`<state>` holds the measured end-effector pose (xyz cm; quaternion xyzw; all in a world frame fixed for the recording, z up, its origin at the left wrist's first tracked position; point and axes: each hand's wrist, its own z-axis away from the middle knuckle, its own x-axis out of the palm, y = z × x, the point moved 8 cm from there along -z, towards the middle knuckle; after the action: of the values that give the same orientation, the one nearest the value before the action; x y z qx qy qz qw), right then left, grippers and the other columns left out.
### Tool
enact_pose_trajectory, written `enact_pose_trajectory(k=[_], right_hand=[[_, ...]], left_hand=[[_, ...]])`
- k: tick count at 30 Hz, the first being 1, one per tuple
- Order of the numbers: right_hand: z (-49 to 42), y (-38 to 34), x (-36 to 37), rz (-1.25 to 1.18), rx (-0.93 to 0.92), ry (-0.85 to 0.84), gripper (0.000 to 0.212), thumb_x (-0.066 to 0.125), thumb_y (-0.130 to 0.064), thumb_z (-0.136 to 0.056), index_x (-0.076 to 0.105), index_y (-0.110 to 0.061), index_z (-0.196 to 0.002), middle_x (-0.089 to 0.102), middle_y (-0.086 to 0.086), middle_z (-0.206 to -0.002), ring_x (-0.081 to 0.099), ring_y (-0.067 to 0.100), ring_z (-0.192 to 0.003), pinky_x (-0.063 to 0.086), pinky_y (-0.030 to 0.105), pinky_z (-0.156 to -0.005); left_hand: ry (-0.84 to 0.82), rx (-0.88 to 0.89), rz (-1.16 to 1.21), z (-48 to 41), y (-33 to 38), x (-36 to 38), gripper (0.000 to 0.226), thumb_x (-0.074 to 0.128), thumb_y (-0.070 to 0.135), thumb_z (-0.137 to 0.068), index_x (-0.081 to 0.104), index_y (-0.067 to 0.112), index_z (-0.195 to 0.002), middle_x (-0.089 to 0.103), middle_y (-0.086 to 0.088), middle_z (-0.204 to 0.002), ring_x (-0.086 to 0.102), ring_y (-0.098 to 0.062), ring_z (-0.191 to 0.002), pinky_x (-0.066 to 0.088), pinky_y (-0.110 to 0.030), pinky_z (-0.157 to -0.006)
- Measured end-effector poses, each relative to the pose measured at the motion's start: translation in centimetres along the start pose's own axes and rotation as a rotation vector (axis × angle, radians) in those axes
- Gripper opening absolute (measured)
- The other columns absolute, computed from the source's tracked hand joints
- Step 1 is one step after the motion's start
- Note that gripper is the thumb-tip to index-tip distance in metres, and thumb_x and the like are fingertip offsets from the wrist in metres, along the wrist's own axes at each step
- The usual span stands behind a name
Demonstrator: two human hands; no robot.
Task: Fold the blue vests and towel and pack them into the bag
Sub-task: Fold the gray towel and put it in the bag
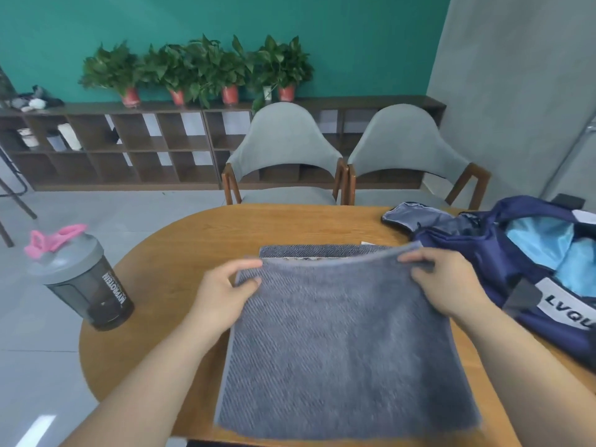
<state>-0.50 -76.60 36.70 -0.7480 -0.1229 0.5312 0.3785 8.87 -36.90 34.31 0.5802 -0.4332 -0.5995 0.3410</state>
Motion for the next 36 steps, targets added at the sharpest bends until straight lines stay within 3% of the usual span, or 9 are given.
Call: enact_pose_trajectory(k=[2, 6, 11, 16, 18, 23, 28, 32, 36], right_hand=[[-2.8, 1.0, 1.0, -0.110, 0.049, 0.017, 0.028, 0.068, -0.014, -0.095, 0.078, -0.038, -0.105, 0.069, -0.012, -0.105, 0.060, 0.007, -0.092, 0.045, 0.025, -0.075], [-3.9, 4.7, 5.2, -0.054, 0.140, -0.085, 0.023, 0.072, -0.018, -0.095, 0.077, -0.031, -0.113, 0.074, 0.000, -0.113, 0.069, 0.026, -0.106, 0.050, 0.031, -0.088], [-3.5, 5.1, 5.6, -0.021, 0.109, -0.050, 0.032, 0.067, -0.012, -0.096, 0.074, -0.021, -0.127, 0.068, 0.005, -0.131, 0.062, 0.027, -0.123, 0.042, 0.029, -0.099], [-4.1, 4.1, 4.7, 0.037, 0.036, 0.042, 0.043, 0.061, -0.006, -0.097, 0.068, -0.023, -0.136, 0.061, 0.001, -0.142, 0.058, 0.024, -0.127, 0.038, 0.024, -0.099], [-4.4, 4.4, 4.9, 0.035, 0.050, 0.052, 0.044, 0.059, -0.006, -0.097, 0.067, -0.023, -0.137, 0.060, 0.001, -0.143, 0.059, 0.024, -0.127, 0.039, 0.025, -0.101], [-4.3, 5.3, 6.0, 0.085, 0.073, 0.012, 0.043, 0.059, -0.010, -0.098, 0.065, -0.021, -0.139, 0.060, 0.003, -0.146, 0.057, 0.024, -0.132, 0.041, 0.031, -0.109], [-5.0, 3.9, 4.6, 0.077, -0.009, 0.094, 0.046, 0.058, -0.004, -0.097, 0.065, -0.019, -0.140, 0.059, 0.000, -0.145, 0.058, 0.021, -0.129, 0.038, 0.022, -0.102], [-6.2, 4.3, 5.4, 0.130, 0.010, 0.035, 0.045, 0.058, -0.008, -0.099, 0.063, -0.018, -0.142, 0.057, 0.001, -0.147, 0.059, 0.024, -0.129, 0.043, 0.028, -0.104], [-6.1, 5.2, 6.8, 0.255, 0.029, -0.034, 0.045, 0.054, -0.015, -0.101, 0.060, -0.019, -0.145, 0.053, -0.002, -0.150, 0.060, 0.022, -0.127, 0.046, 0.033, -0.107]], left_hand=[[0.010, -0.008, -0.037, -2.4, 0.1, 0.5, 0.032, 0.077, 0.016, -0.095, 0.076, 0.036, -0.120, 0.062, 0.010, -0.142, 0.053, -0.011, -0.133, 0.045, -0.036, -0.111], [-0.154, -0.100, -0.306, -4.9, -2.8, 3.1, 0.047, 0.076, 0.018, -0.096, 0.066, 0.032, -0.139, 0.052, -0.001, -0.157, 0.049, -0.026, -0.144, 0.042, -0.033, -0.110], [-0.052, -0.024, -0.459, -5.4, -2.9, 3.0, 0.041, 0.070, 0.028, -0.100, 0.066, 0.034, -0.140, 0.061, 0.000, -0.148, 0.067, -0.021, -0.114, 0.045, -0.023, -0.087], [0.040, 0.105, -0.346, -6.9, -1.7, 2.7, 0.042, 0.069, 0.018, -0.100, 0.067, 0.033, -0.139, 0.058, 0.003, -0.151, 0.054, -0.022, -0.138, 0.041, -0.032, -0.113], [0.023, 0.109, -0.350, -7.7, -1.5, 3.2, 0.045, 0.068, 0.014, -0.100, 0.064, 0.029, -0.142, 0.054, 0.003, -0.154, 0.052, -0.023, -0.141, 0.039, -0.033, -0.116], [-0.063, 0.073, -0.525, -8.1, -3.3, 4.7, 0.053, 0.065, 0.018, -0.101, 0.054, 0.029, -0.152, 0.047, 0.007, -0.160, 0.054, -0.021, -0.138, 0.043, -0.033, -0.112], [0.011, 0.130, -0.395, -8.7, -2.3, 3.8, 0.056, 0.066, 0.012, -0.098, 0.057, 0.030, -0.150, 0.048, 0.010, -0.158, 0.049, -0.016, -0.142, 0.036, -0.029, -0.115], [-0.061, 0.092, -0.488, -9.5, -2.9, 4.3, 0.059, 0.066, 0.018, -0.100, 0.050, 0.030, -0.155, 0.043, 0.009, -0.162, 0.049, -0.019, -0.142, 0.039, -0.033, -0.116], [-0.139, 0.067, -0.618, -9.7, -3.4, 5.1, 0.061, 0.062, 0.025, -0.103, 0.041, 0.029, -0.160, 0.035, 0.009, -0.167, 0.062, -0.018, -0.126, 0.049, -0.030, -0.102]])
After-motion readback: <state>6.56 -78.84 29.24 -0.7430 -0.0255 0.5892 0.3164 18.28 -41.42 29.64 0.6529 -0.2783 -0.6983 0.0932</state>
